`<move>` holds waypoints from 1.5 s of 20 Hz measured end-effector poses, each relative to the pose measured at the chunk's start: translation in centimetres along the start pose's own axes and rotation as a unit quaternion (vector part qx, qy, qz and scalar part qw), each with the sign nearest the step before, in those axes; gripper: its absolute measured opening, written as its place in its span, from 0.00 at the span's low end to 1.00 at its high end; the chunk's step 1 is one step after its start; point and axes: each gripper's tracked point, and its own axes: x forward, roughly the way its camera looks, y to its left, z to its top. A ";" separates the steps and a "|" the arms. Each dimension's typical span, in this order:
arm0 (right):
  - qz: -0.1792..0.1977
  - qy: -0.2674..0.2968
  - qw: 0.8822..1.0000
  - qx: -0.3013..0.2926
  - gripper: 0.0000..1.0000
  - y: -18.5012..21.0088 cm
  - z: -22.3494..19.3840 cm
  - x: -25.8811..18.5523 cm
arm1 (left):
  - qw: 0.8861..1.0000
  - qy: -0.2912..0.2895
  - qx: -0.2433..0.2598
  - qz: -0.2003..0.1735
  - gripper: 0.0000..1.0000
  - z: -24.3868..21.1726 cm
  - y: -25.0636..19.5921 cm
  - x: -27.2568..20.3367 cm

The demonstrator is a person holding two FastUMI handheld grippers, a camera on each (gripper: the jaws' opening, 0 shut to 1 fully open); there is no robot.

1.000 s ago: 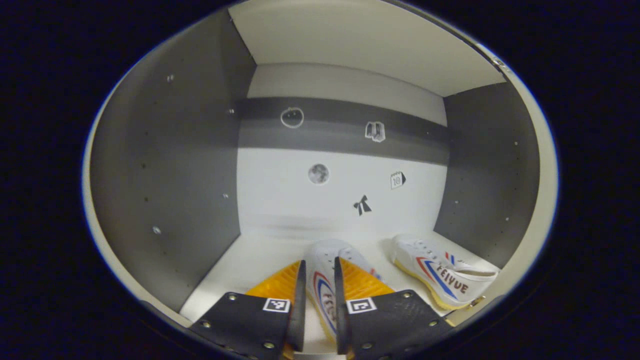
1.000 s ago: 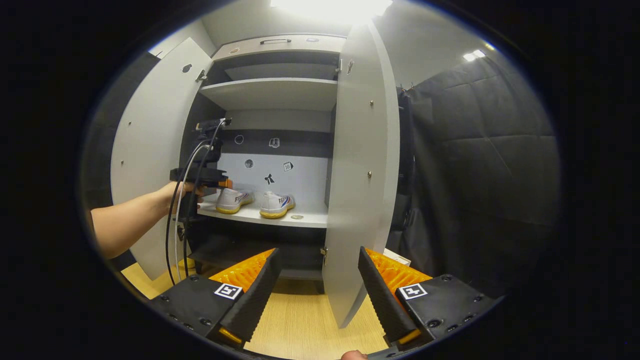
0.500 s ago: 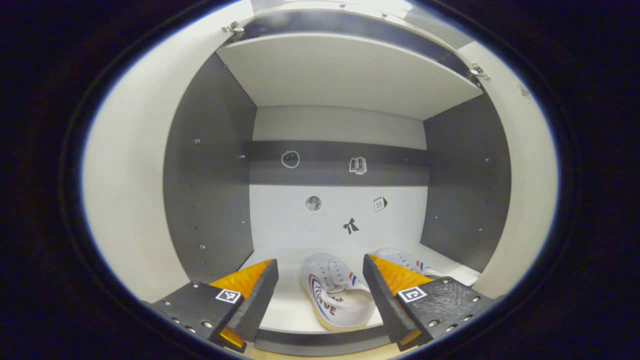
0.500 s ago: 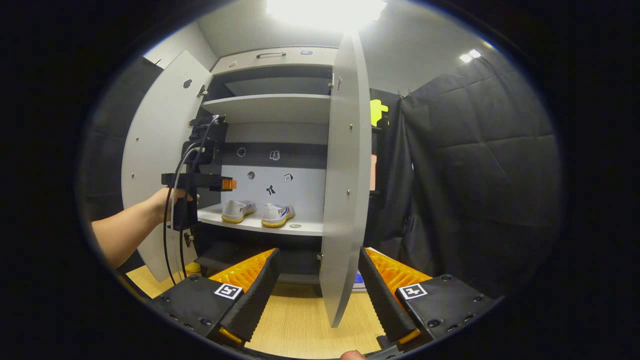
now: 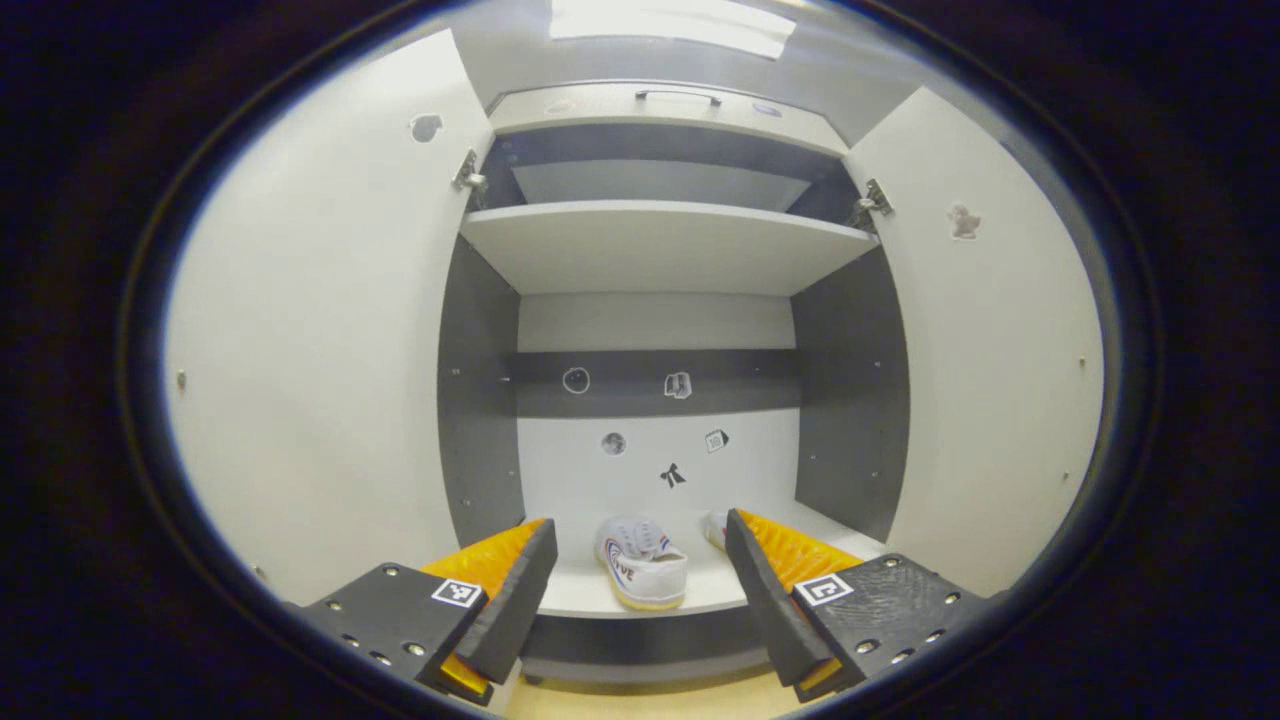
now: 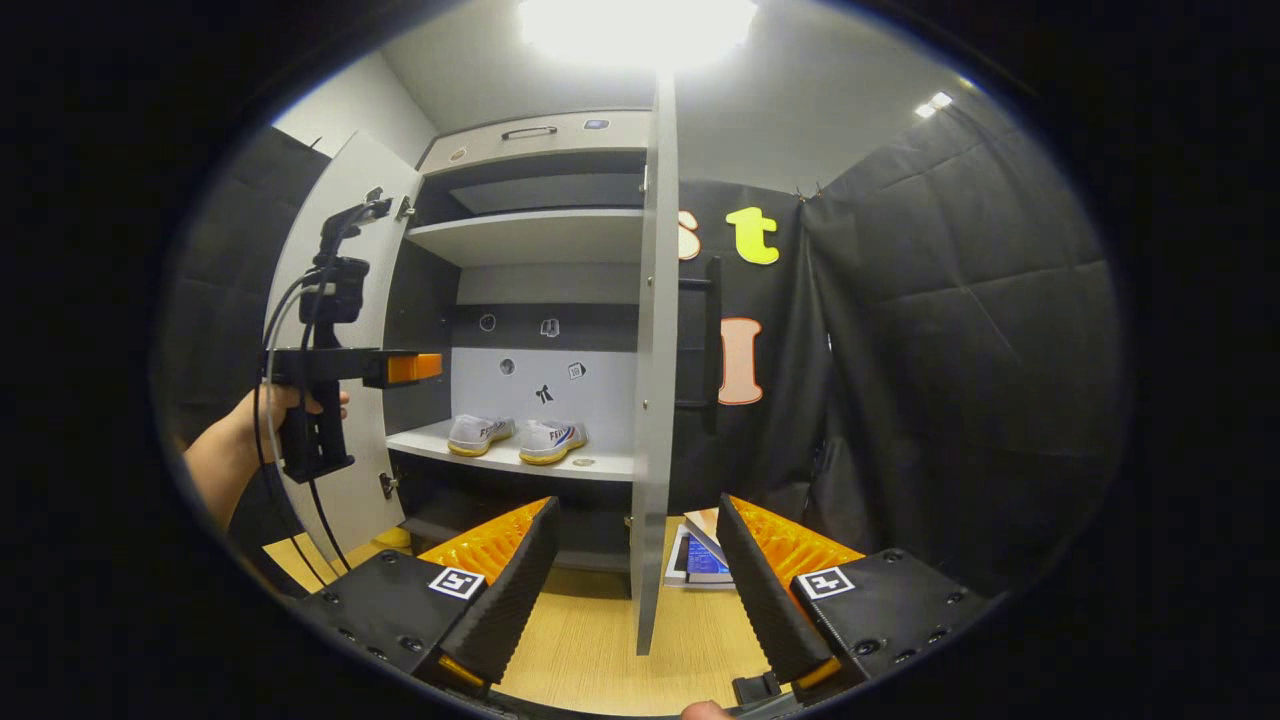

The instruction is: Grab one shoe with the right hand and put it into the shoe cabinet, grab the other shoe with the left hand and put it into the shoe cabinet; then close the right door with the right hand and the left door with the left hand.

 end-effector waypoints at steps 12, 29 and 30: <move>0.023 -0.013 1.000 0.010 0.98 -2.5 1.1 1.1 | 0.999 0.027 -0.012 0.030 0.96 -2.2 0.7 -13.9; -0.137 -0.049 0.989 0.009 0.98 -9.7 6.0 5.0 | 0.999 0.027 -0.012 0.044 0.97 -3.3 6.9 -23.6; -0.144 -0.050 0.988 0.008 0.96 -9.9 6.1 5.3 | 0.998 0.028 -0.013 0.049 0.96 -3.3 7.5 -24.2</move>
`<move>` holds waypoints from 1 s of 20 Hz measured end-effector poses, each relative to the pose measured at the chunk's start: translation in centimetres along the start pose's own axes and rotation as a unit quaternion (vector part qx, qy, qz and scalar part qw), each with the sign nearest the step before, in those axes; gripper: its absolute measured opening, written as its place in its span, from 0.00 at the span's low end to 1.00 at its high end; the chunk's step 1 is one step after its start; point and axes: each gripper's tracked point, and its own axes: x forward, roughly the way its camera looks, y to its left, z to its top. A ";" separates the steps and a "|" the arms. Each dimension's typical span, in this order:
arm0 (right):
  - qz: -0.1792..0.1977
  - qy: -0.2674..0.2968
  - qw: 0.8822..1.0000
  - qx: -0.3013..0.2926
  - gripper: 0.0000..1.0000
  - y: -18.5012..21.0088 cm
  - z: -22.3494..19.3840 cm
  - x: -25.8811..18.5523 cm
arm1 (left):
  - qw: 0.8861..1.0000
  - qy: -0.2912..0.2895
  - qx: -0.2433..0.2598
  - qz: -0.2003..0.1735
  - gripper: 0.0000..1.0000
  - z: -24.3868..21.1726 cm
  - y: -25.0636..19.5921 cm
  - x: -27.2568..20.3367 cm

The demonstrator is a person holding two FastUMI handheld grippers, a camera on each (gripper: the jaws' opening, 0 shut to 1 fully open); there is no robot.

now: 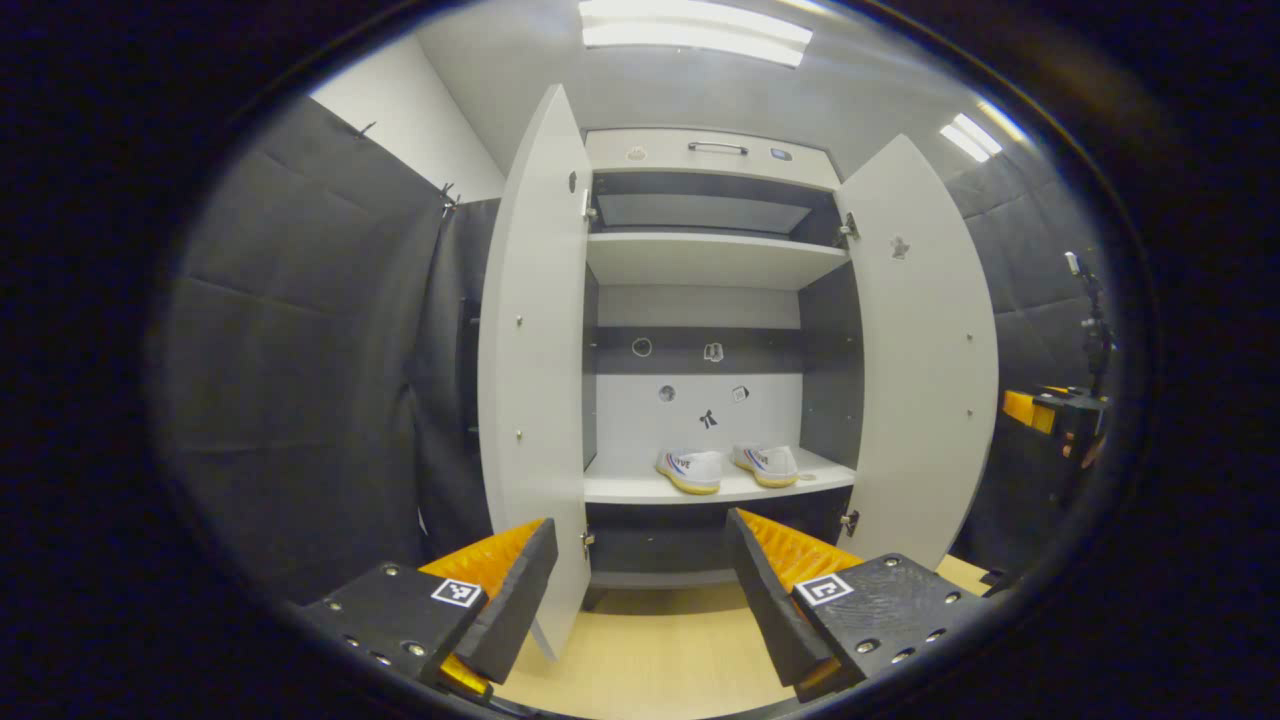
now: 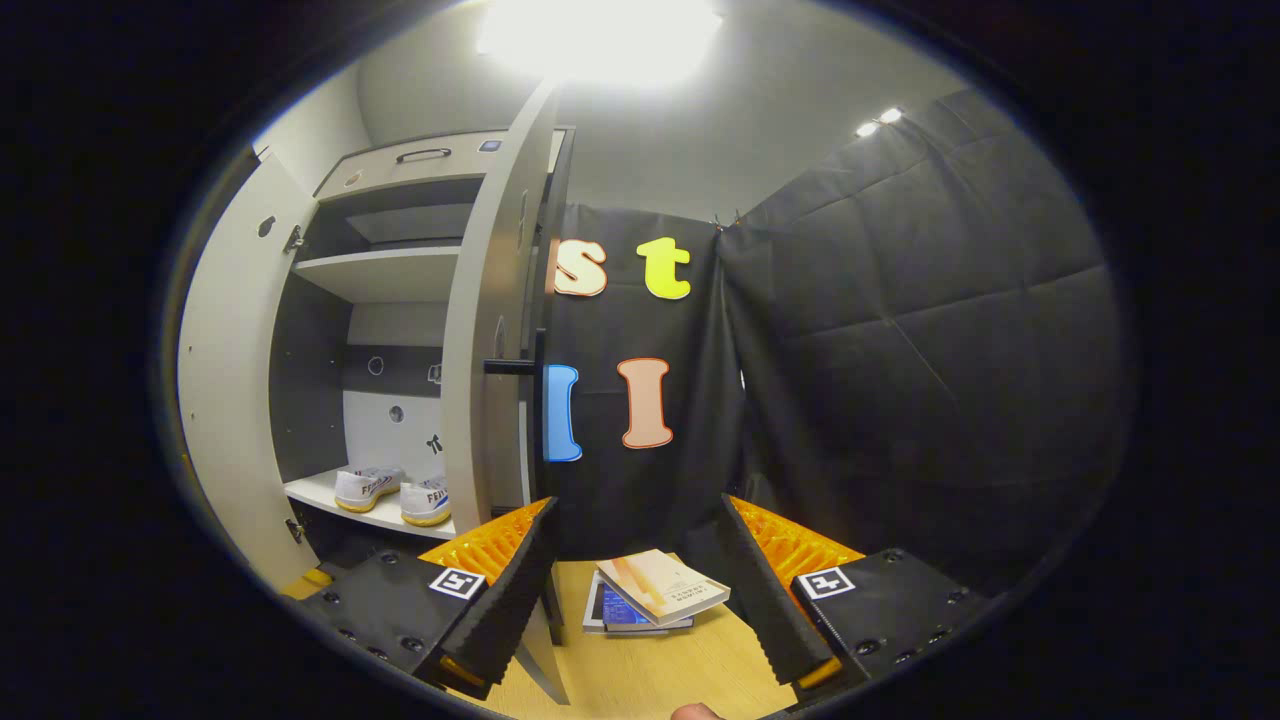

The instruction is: Grab one shoe with the right hand and put it into the shoe cabinet, grab the other shoe with the left hand and put it into the shoe cabinet; then close the right door with the right hand and the left door with the left hand.

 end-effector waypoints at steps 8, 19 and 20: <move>-0.025 0.002 1.000 0.009 0.96 0.3 0.3 1.8 | 1.000 -0.002 -0.006 0.029 0.97 0.0 4.0 -1.1; -0.052 0.004 0.998 -0.023 0.91 1.5 0.7 1.4 | 0.998 -0.008 -0.022 0.065 0.96 0.1 9.8 -1.8; -0.054 0.003 0.998 -0.023 0.91 1.6 0.8 1.3 | 0.997 -0.009 -0.024 0.066 0.96 0.1 10.3 -1.7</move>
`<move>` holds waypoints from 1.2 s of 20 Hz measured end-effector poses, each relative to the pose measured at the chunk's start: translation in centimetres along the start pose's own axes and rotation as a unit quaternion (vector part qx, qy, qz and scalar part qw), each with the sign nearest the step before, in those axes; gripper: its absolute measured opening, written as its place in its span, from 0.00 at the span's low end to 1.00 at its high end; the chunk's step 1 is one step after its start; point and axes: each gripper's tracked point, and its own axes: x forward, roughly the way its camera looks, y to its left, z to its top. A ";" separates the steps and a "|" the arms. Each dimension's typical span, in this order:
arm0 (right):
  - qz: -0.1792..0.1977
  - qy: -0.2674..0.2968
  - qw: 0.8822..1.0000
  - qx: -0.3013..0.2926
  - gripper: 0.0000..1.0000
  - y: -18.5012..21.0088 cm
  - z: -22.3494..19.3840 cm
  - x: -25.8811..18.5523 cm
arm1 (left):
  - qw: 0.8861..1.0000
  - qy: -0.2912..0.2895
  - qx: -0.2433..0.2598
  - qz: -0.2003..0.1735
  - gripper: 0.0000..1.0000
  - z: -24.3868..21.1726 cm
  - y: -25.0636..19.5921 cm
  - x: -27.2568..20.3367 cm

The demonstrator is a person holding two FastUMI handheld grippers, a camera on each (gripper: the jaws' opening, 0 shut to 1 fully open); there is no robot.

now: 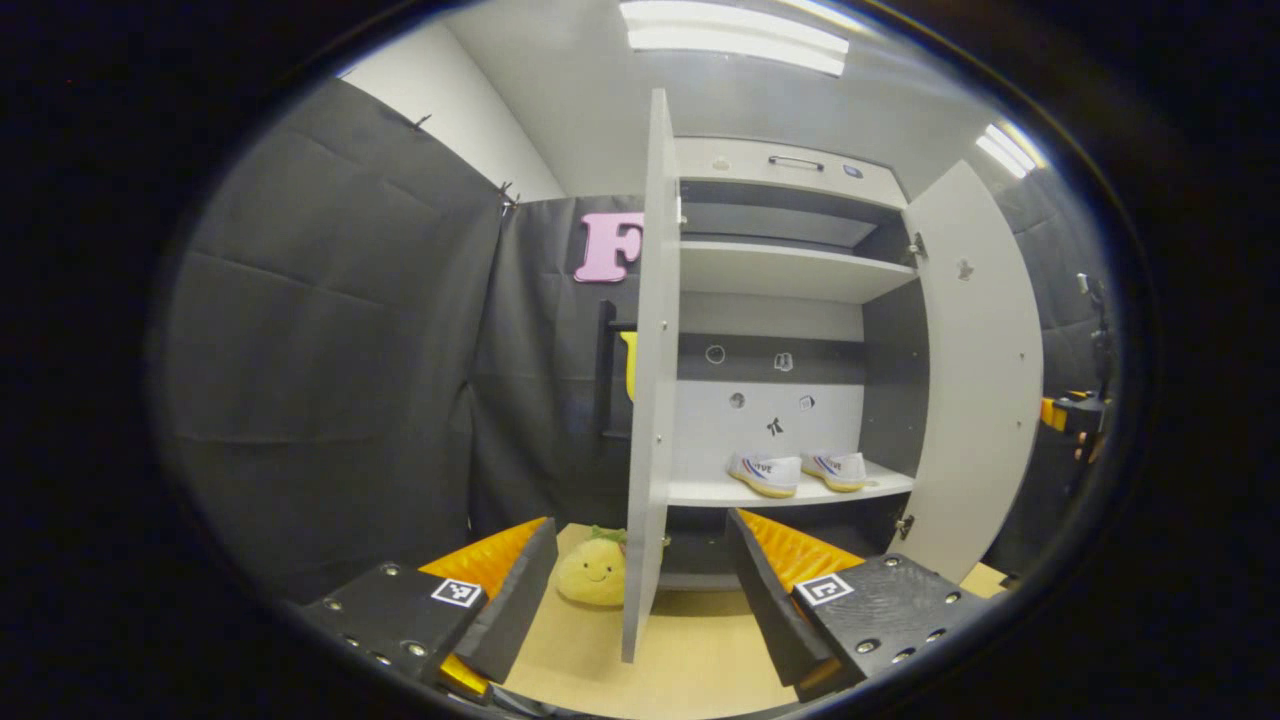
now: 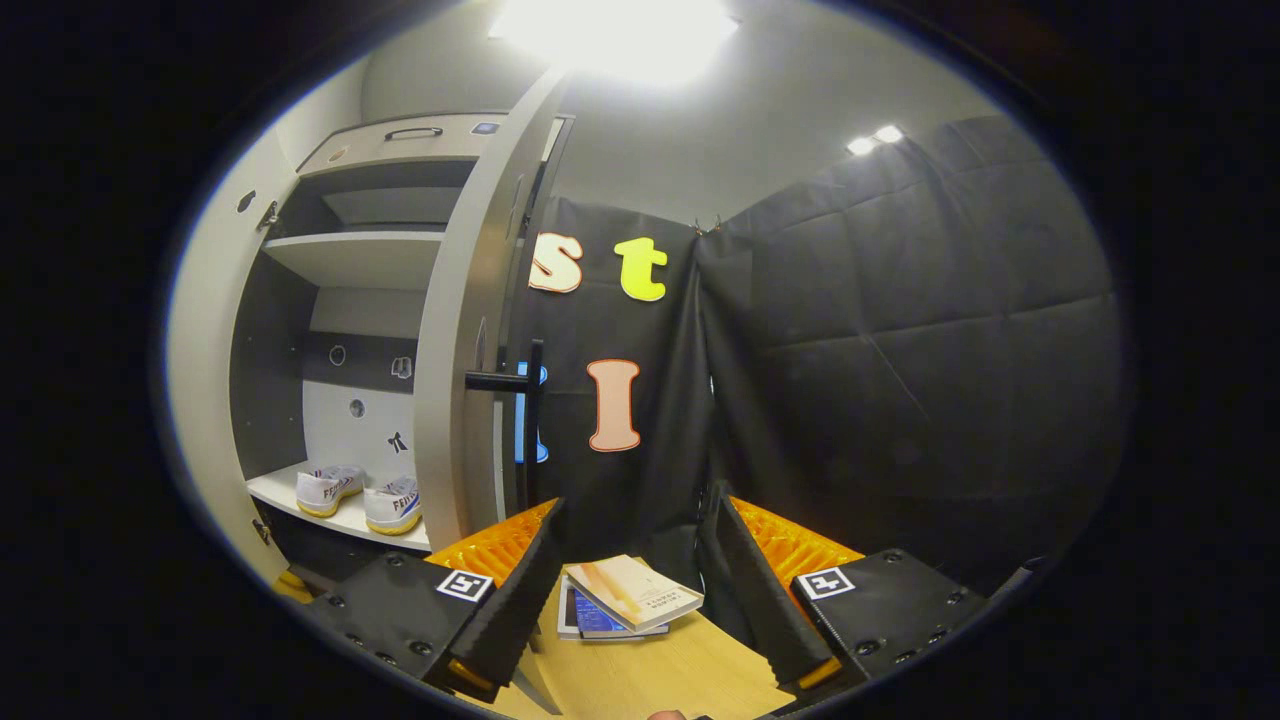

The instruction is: Grab one shoe with the right hand and put it into the shoe cabinet, grab the other shoe with the left hand and put it into the shoe cabinet; then close the right door with the right hand and the left door with the left hand.

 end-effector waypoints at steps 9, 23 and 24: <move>0.004 -0.004 1.000 -0.001 0.91 1.6 0.4 -1.2 | 1.000 0.001 -0.007 -0.009 0.96 -0.2 1.4 1.1; 0.028 -0.008 1.000 -0.004 0.91 5.7 0.7 -2.8 | 1.000 0.002 -0.012 -0.011 0.96 -0.4 3.2 1.7; 0.033 -0.009 0.999 -0.003 0.92 6.2 0.7 -2.9 | 1.000 0.002 -0.014 -0.011 0.96 -0.4 3.4 1.6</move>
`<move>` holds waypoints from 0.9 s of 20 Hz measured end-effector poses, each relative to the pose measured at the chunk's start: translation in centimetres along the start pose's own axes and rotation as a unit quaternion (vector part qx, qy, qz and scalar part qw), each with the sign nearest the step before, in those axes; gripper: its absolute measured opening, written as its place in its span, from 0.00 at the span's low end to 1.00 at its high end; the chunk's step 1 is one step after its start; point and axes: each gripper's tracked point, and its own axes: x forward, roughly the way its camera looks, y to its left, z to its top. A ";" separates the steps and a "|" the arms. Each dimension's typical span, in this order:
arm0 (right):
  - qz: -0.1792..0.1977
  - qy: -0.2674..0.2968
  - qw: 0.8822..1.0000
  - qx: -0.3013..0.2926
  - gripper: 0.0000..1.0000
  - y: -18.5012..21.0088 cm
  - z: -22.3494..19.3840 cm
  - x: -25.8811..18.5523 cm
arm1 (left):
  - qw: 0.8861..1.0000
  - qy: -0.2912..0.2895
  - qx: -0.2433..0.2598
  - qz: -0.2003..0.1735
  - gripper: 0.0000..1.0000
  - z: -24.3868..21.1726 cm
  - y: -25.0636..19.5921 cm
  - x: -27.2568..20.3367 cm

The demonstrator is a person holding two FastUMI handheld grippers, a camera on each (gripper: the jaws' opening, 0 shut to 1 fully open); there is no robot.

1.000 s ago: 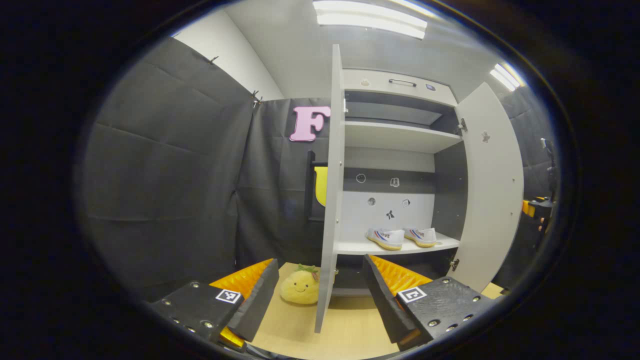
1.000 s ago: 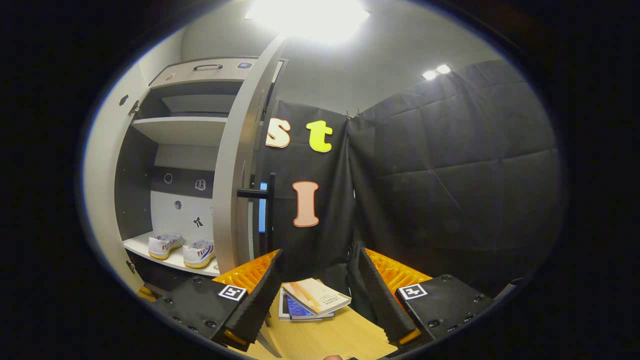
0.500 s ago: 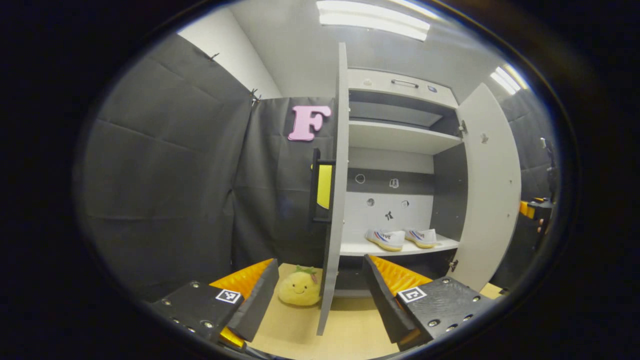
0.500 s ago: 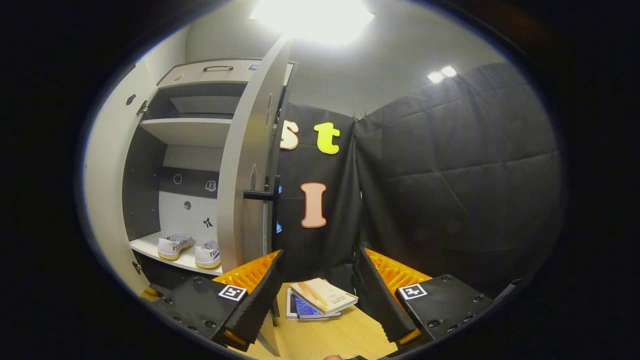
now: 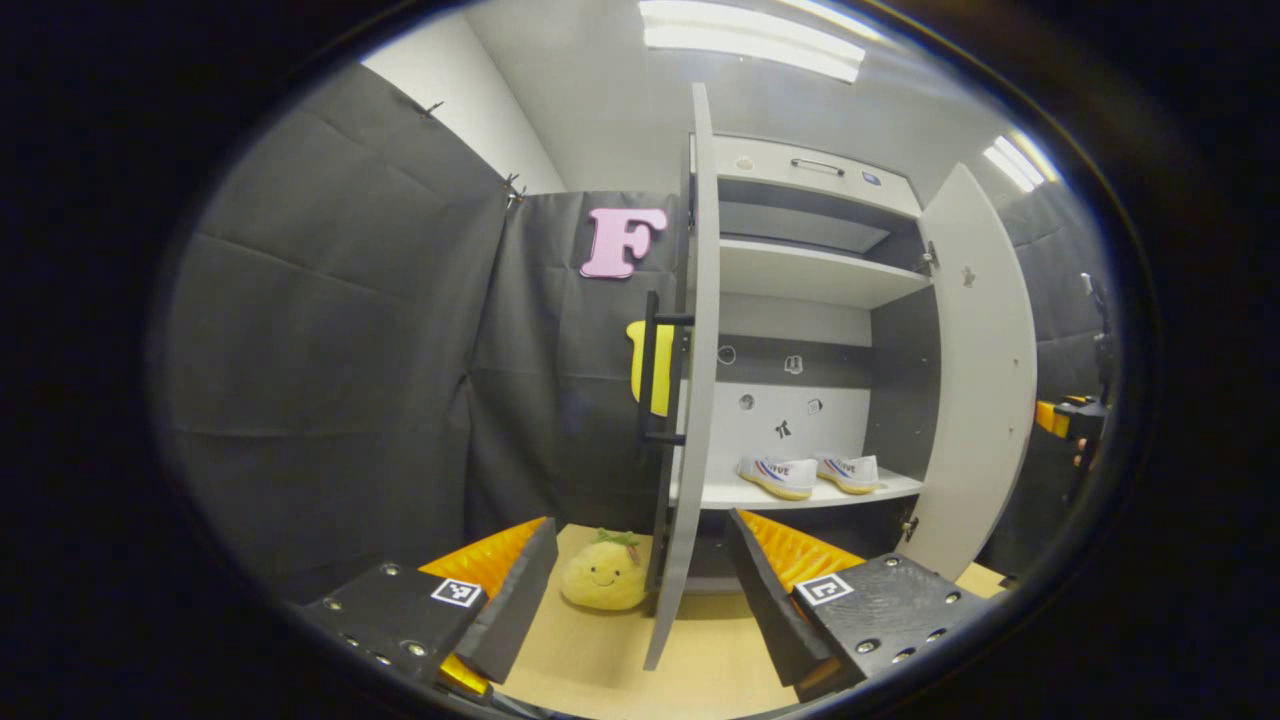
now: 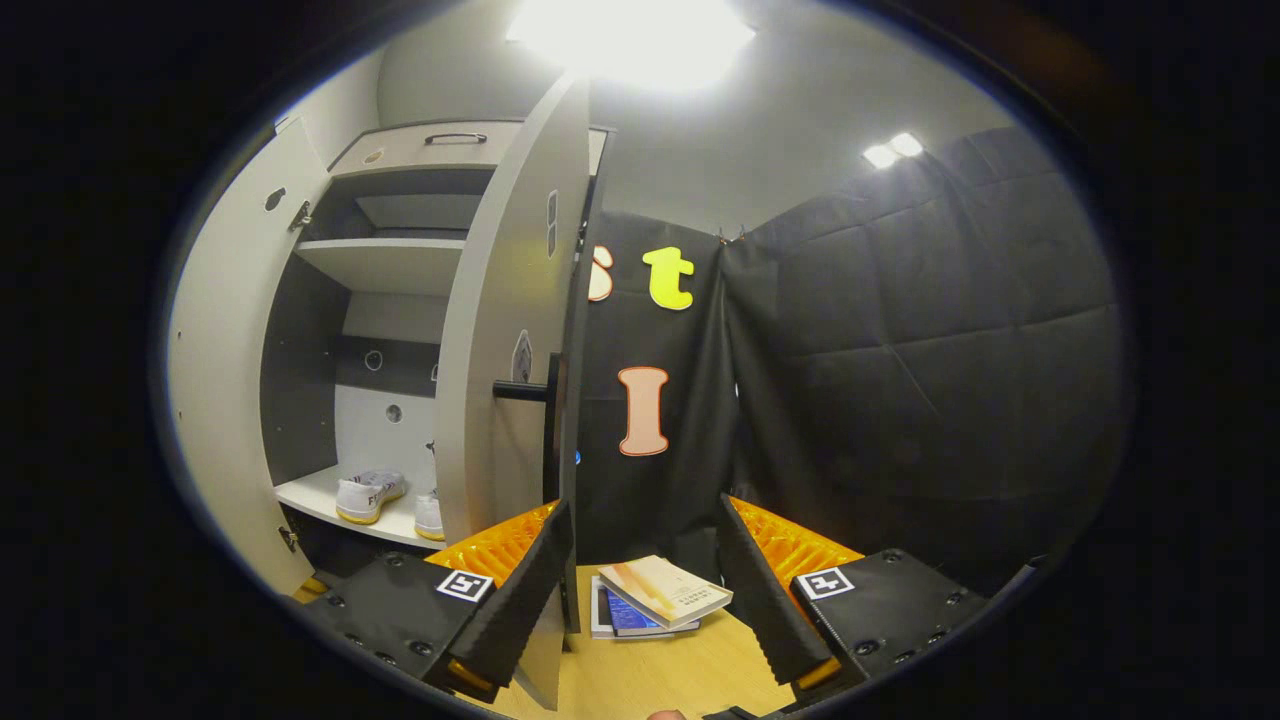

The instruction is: Grab one shoe with the right hand and put it into the shoe cabinet, grab the other shoe with the left hand and put it into the shoe cabinet; then close the right door with the right hand and the left door with the left hand.

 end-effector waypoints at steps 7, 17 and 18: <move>0.018 -0.006 1.000 0.002 0.92 2.5 0.1 -0.4 | 1.000 0.000 0.000 0.008 0.96 -0.2 1.1 -0.4; 0.065 -0.005 0.998 0.009 0.92 6.5 0.7 -0.6 | 1.000 -0.004 0.000 0.025 0.96 -0.1 2.9 -1.1; 0.072 -0.004 0.997 0.009 0.92 7.1 0.6 -0.6 | 1.000 -0.005 0.001 0.028 0.96 0.0 3.2 -1.0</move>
